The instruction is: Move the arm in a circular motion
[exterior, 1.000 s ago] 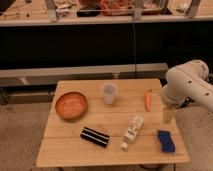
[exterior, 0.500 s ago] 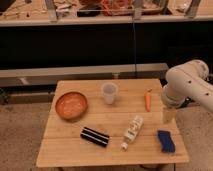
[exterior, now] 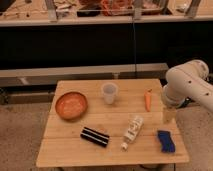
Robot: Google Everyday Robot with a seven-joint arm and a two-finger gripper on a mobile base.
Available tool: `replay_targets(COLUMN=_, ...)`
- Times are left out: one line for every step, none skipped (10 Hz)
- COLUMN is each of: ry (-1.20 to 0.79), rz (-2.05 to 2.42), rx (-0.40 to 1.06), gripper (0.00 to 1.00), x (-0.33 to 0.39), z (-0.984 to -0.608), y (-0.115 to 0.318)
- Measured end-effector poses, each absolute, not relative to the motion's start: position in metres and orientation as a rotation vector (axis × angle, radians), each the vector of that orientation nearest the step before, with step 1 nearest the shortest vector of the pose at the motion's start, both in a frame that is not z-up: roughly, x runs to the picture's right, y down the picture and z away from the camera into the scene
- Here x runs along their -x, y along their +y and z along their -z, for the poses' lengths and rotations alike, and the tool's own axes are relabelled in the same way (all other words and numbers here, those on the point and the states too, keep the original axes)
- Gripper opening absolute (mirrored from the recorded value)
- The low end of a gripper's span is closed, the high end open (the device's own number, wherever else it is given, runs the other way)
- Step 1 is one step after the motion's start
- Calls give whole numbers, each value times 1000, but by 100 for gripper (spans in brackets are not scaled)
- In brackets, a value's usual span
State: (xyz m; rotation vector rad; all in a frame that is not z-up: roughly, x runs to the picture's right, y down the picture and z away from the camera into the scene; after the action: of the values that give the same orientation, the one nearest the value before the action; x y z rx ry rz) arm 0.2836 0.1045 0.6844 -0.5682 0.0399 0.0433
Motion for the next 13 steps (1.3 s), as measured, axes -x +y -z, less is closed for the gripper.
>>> replay_targets(ry=40, rz=-43, rx=568, gripper=80, x=-284, z=-684, y=105)
replay_targets(ry=39, rz=-41, rx=570, gripper=80, x=-283, z=-684, y=106)
replay_targets(ry=35, rz=-33, rx=570, gripper=80, x=-276, z=-682, y=108)
replay_targets(ry=31, rz=-28, rx=571, gripper=80, x=-268, z=-679, y=111)
replay_targets(ry=24, rz=-21, rx=573, gripper=80, x=-253, z=-676, y=113)
replay_targets(ry=15, rz=-10, rx=575, gripper=80, x=-231, z=-674, y=116)
replay_targets(ry=5, rz=4, rx=576, gripper=80, x=-216, z=-672, y=118)
replay_targets(ry=1, rz=15, rx=576, gripper=80, x=-207, z=-670, y=120)
replay_targets(ry=-1, rz=27, rx=576, gripper=80, x=-199, z=-668, y=122)
replay_targets(ry=-1, rz=33, rx=576, gripper=80, x=-196, z=-667, y=122)
replay_targets(ry=-3, rz=42, rx=576, gripper=80, x=-188, z=-666, y=122)
replay_targets(ry=-8, rz=54, rx=577, gripper=80, x=-173, z=-666, y=121)
replay_targets(ry=-15, rz=73, rx=577, gripper=80, x=-152, z=-666, y=121)
